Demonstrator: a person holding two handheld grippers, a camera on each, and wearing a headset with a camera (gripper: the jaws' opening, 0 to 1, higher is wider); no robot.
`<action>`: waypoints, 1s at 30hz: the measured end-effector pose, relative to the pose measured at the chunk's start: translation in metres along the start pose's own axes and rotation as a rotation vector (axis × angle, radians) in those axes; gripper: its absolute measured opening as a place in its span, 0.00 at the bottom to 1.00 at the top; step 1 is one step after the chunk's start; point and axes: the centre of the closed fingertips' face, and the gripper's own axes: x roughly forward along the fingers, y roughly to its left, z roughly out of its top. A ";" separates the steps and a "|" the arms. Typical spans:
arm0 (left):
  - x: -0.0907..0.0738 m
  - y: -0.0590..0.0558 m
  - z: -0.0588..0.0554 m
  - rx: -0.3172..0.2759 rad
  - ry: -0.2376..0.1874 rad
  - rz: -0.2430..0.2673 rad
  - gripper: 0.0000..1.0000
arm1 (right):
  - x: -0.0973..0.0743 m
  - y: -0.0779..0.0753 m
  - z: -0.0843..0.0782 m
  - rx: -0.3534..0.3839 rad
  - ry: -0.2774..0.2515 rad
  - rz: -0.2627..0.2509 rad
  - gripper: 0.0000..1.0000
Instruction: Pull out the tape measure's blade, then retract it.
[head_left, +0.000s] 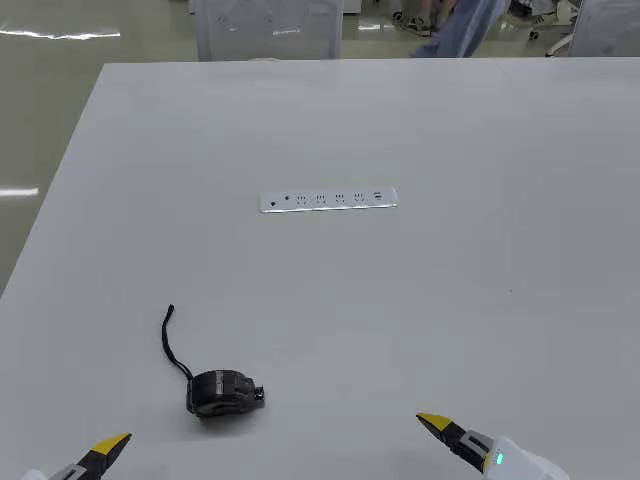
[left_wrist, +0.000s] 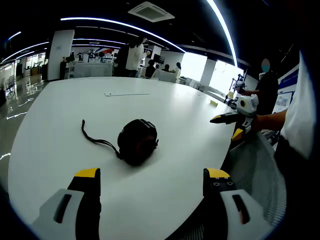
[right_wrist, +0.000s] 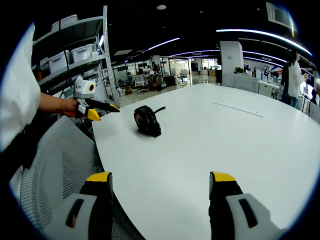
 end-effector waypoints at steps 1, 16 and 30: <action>0.000 0.000 0.000 -0.001 0.000 0.001 0.83 | 0.000 0.000 0.000 0.000 0.000 0.000 0.80; 0.000 0.002 0.000 -0.008 -0.007 0.001 0.82 | 0.000 0.000 0.002 -0.003 0.001 0.002 0.80; 0.000 0.003 -0.002 -0.008 -0.002 0.001 0.82 | 0.000 0.002 0.002 -0.003 0.008 0.008 0.80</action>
